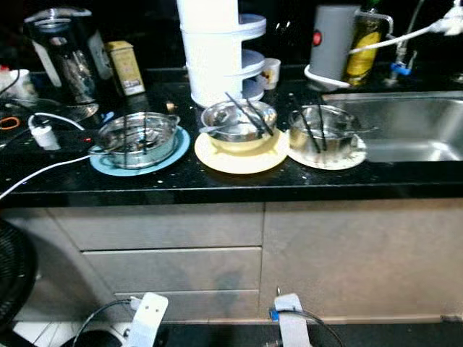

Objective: Kitchen organization

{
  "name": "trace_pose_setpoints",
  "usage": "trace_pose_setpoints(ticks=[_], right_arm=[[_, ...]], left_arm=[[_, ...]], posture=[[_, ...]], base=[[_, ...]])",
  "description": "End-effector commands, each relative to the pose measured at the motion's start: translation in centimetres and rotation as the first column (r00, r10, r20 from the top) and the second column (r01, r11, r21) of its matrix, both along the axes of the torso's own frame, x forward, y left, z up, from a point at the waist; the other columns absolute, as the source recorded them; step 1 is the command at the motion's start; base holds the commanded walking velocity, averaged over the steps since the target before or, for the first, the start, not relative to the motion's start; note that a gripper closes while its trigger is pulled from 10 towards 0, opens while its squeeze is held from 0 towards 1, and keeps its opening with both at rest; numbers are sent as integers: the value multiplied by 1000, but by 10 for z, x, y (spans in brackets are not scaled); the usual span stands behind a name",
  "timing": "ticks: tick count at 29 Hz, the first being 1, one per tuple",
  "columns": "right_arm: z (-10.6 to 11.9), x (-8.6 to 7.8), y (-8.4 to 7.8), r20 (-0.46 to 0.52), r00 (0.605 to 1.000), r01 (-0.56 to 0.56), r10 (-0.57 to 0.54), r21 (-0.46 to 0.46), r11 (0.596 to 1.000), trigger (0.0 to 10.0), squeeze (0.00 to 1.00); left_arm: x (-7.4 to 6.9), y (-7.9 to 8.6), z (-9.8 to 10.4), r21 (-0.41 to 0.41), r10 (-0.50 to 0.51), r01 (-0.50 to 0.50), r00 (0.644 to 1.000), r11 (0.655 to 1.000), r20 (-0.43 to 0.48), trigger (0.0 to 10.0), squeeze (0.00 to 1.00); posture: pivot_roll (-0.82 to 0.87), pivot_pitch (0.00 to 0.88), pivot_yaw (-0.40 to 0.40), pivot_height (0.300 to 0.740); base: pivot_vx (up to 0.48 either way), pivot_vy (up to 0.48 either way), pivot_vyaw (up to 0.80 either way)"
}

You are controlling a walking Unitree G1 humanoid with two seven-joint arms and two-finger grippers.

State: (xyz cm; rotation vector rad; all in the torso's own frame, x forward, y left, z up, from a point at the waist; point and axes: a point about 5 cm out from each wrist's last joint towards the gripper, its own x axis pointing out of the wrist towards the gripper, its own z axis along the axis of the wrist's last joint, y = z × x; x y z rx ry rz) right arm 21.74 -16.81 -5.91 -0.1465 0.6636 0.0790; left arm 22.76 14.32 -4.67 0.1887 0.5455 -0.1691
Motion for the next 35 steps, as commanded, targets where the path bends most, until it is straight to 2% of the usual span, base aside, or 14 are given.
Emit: trace_pose_setpoints(ticks=[1,4,6,11,17,20,22,27,35], right_arm=[[-4,-5,8,-23,1000,-9,9,16,1000,10000,0],[-4,-5,8,-25,1000,-6,6,10,1000,10000,0],[-7,-8,4,-49,998,47,-46,30,998,10000,0],[-8,-10,3,-59,998,32,-32,15,999,10000,0],[-8,-11,2,-61,997,39,-38,15,999,10000,0],[-10,-13,1,-75,997,24,-26,-17,1000,10000,0],[-11,-14,1,-85,995,48,-48,5,999,10000,0],[-12,-15,-1,-97,993,71,-70,7,997,10000,0],[-11,-14,-1,-95,994,56,-57,-4,998,10000,0]], left_arm=[[-8,8,-6,18,4,-3,999,1000,-45,10000,0],[-7,7,-6,28,-6,8,999,1000,-46,10000,0],[-7,6,-6,36,-17,19,999,999,-45,10000,0],[-8,7,-8,37,-12,15,997,999,-76,10000,0],[-4,8,-6,22,0,1,998,1000,-65,10000,0],[-2,7,-5,36,-35,37,997,999,-65,10000,0],[-2,7,-5,39,-35,37,997,999,-65,10000,0],[-3,6,-6,42,-41,44,997,998,-68,10000,0],[-3,5,-6,39,-42,44,997,998,-69,10000,0]], posture=[[-65,91,-19,740],[-65,91,-19,740],[-65,93,-16,740],[-68,96,-15,740],[-74,100,-13,740],[-76,99,-11,740],[-76,99,-11,740],[-78,100,-9,740],[-84,105,-4,740]], base=[[0,0,800],[0,0,558],[0,0,0],[0,0,0],[0,0,0],[0,0,0],[0,0,0],[0,0,-800],[0,0,0]])
